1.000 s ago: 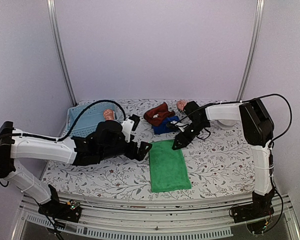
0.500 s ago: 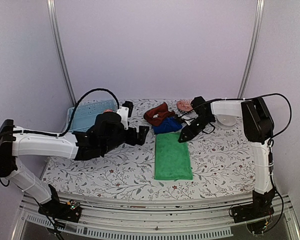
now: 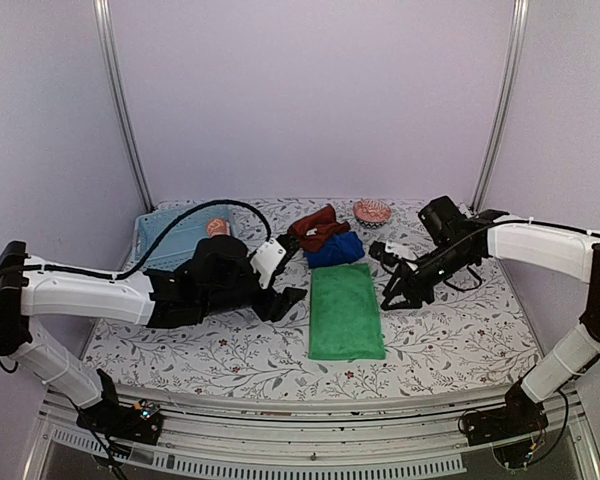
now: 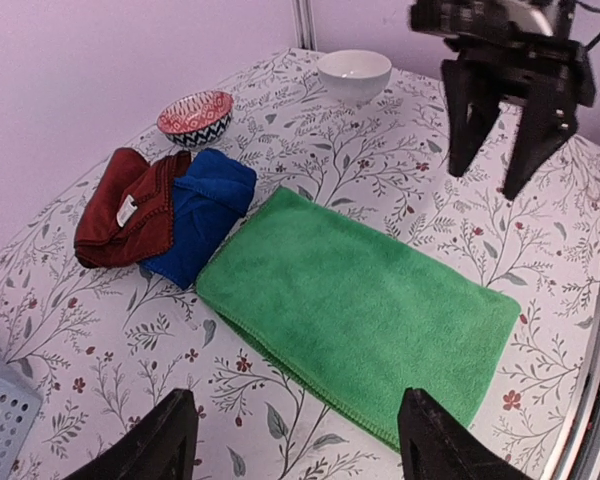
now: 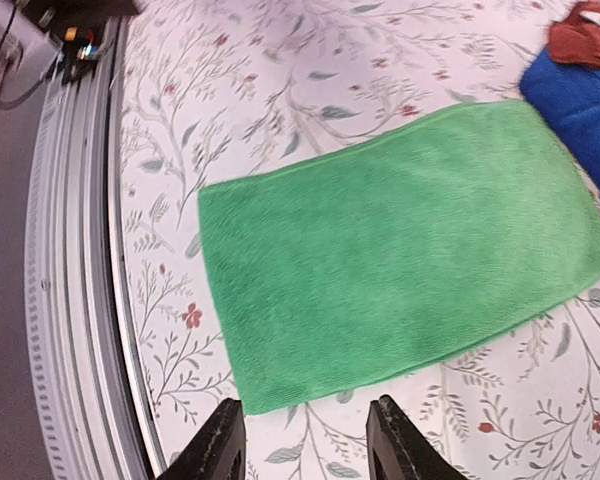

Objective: Roll the towels
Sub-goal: Move the towel to the center of the board, then roll the towel at the center of the board.

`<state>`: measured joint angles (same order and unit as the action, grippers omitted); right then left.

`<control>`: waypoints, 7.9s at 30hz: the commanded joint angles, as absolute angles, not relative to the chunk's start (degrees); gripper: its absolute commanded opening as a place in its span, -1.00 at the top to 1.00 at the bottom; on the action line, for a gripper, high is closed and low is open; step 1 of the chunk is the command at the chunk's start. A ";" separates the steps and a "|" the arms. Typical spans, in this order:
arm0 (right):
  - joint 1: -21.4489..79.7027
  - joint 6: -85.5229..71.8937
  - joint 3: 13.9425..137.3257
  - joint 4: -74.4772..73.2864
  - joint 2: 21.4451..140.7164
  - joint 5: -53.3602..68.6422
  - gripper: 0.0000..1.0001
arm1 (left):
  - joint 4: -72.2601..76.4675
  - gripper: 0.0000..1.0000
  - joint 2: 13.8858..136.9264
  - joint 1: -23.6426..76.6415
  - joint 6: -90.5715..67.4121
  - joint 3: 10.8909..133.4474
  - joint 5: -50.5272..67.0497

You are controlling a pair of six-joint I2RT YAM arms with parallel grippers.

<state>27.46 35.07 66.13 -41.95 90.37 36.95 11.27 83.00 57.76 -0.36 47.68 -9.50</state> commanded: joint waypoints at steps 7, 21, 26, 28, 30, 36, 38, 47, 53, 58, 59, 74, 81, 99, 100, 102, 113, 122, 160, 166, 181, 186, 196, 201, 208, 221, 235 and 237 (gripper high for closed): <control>42.13 37.98 53.75 -30.81 91.09 24.33 0.48 | 14.86 0.01 89.60 58.26 2.16 45.66 3.85; 43.34 40.74 48.80 -28.06 99.98 16.27 0.49 | 16.07 -0.18 97.27 60.19 5.32 48.41 2.89; 43.22 40.55 48.76 -29.00 99.35 17.69 0.36 | 16.09 -0.11 100.01 64.04 10.89 49.18 -1.03; 42.95 40.48 49.69 -29.89 99.48 19.94 0.32 | 15.01 -0.08 101.98 64.93 12.56 50.07 -3.37; 42.76 40.75 50.67 -30.99 99.95 22.73 0.29 | 16.40 -0.07 102.89 65.82 14.63 49.55 -3.09; 41.24 42.13 52.13 -34.07 100.47 28.19 0.19 | 21.62 -0.09 105.12 67.42 18.84 49.13 0.11; 40.49 42.19 52.41 -34.45 100.12 29.22 0.17 | 22.50 -0.09 106.17 67.87 20.04 49.74 0.65; 38.06 42.54 53.38 -36.22 99.41 32.61 0.13 | 22.66 0.06 111.77 68.24 25.47 52.73 -0.09; 38.01 42.79 53.95 -37.45 100.19 33.84 0.10 | 22.42 0.28 116.29 68.28 26.89 54.48 -1.03; 38.01 42.87 54.18 -37.73 99.70 34.19 0.09 | 22.10 0.59 116.89 68.25 26.98 54.59 -1.30; 37.85 42.89 54.18 -37.73 99.36 34.15 0.09 | 21.76 0.65 116.78 68.27 26.92 54.54 -1.12; 30.26 41.82 48.30 -36.54 73.14 32.06 0.13 | 5.96 1.00 114.79 67.31 14.49 60.32 11.23; 38.58 45.19 41.54 -36.22 65.82 25.71 0.17 | 2.41 1.00 117.03 63.77 3.20 63.87 23.00; 50.85 38.86 42.60 -21.67 82.73 16.43 0.11 | 18.87 1.00 119.26 57.80 -18.43 58.29 40.11; 50.81 38.72 42.90 -21.36 83.53 16.62 0.11 | 18.94 1.00 119.20 57.73 -18.45 58.20 39.97; 50.84 38.42 43.59 -21.27 84.90 18.19 0.11 | 19.32 1.00 119.18 57.65 -18.61 57.91 39.95; 48.27 37.00 45.58 -24.66 88.52 24.25 0.51 | 21.04 1.00 118.85 56.97 -19.90 56.81 40.86; 41.17 39.24 50.47 -33.34 92.77 36.38 0.92 | 19.61 1.00 119.00 55.95 -20.92 57.28 43.36; 31.11 33.11 73.87 -54.63 128.30 41.57 0.93 | 4.35 0.29 95.69 60.68 -5.46 49.67 9.40; 31.14 33.13 74.71 -55.24 128.95 41.88 0.93 | 1.06 0.19 98.29 70.15 12.18 53.46 0.36; 31.11 33.52 74.40 -54.97 129.01 43.33 0.93 | -3.93 0.17 111.05 71.46 24.37 65.36 -3.38; 31.11 33.87 74.53 -55.18 129.17 43.48 0.93 | -4.40 0.23 114.93 71.37 25.10 66.97 -5.09; 31.11 34.40 74.53 -55.64 129.03 44.31 0.92 | -5.88 0.41 119.48 71.32 27.02 67.32 -8.81; 30.68 36.48 74.91 -58.75 125.94 46.62 0.82 | -7.48 0.72 120.01 71.36 26.40 67.68 -7.37; 26.99 39.63 74.94 -61.94 113.45 47.03 0.48 | -11.71 1.00 119.01 71.29 20.66 68.98 0.35; 27.35 43.09 51.88 -40.91 73.94 39.15 0.48 | -24.91 1.00 125.34 63.80 2.81 79.76 35.96; 51.62 40.35 43.65 -28.52 77.59 16.22 0.32 | -17.51 1.00 130.14 57.53 -11.27 80.53 48.95; 52.85 40.17 44.77 -27.58 80.02 15.42 0.31 | -17.12 1.00 130.32 57.28 -11.81 80.14 49.12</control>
<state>50.48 41.63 43.53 -33.34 76.23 22.15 -15.22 127.63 57.93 -8.34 82.15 48.51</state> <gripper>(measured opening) 0.338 0.074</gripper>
